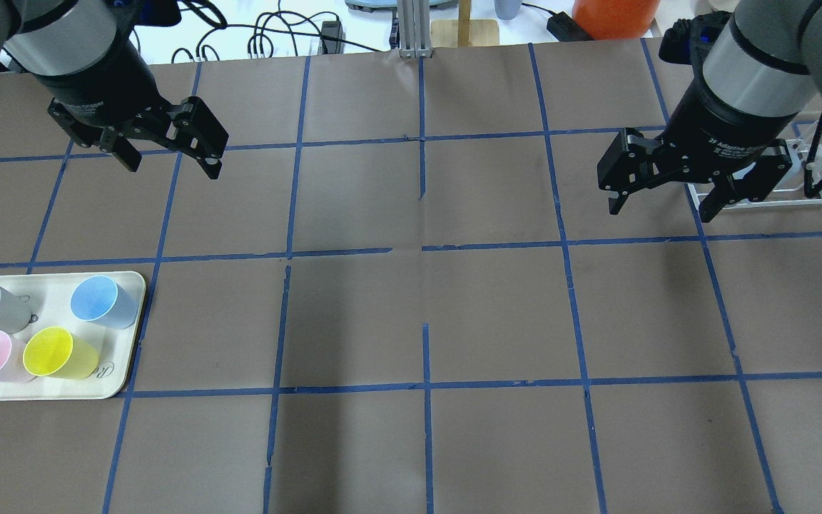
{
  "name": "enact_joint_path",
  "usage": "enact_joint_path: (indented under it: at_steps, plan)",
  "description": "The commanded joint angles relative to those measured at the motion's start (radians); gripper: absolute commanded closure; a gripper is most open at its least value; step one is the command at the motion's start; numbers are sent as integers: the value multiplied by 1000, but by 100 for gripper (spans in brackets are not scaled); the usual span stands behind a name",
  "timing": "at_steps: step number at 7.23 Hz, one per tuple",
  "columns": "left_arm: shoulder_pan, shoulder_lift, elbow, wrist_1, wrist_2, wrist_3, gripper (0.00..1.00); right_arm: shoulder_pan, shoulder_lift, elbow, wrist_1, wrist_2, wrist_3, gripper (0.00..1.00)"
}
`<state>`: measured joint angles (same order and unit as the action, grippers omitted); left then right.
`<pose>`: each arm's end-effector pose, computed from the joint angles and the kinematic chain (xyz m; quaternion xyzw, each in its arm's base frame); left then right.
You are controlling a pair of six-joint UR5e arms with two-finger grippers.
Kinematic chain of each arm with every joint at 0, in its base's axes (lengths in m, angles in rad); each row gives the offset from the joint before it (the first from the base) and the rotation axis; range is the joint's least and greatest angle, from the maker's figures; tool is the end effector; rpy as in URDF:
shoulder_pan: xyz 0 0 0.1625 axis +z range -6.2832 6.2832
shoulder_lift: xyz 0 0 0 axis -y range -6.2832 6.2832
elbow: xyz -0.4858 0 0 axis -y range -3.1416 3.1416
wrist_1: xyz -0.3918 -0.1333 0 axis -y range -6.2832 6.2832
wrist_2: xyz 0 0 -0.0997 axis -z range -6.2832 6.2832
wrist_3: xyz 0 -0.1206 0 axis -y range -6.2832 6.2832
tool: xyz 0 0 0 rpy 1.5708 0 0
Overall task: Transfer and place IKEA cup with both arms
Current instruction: 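Move the right gripper over the light blue cup on the wire rack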
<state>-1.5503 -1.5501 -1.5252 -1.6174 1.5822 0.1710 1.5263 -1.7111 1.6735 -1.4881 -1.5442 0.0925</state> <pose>-0.1220 -0.4855 0.5555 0.0751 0.9971 -0.0093 0.0066 0.1178 -0.4234 0.5333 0.0687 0.9973 0.0229 0.0127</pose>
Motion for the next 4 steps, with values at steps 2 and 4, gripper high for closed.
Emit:
enact_joint_path:
  at_steps: [2,4]
  plan:
    - [0,-11,0,33,1,1,0,-3,2,2,0,9,-1,0]
    - [-1,5,-4,25,-4,1,0,-5,4,2,0,-2,0,0]
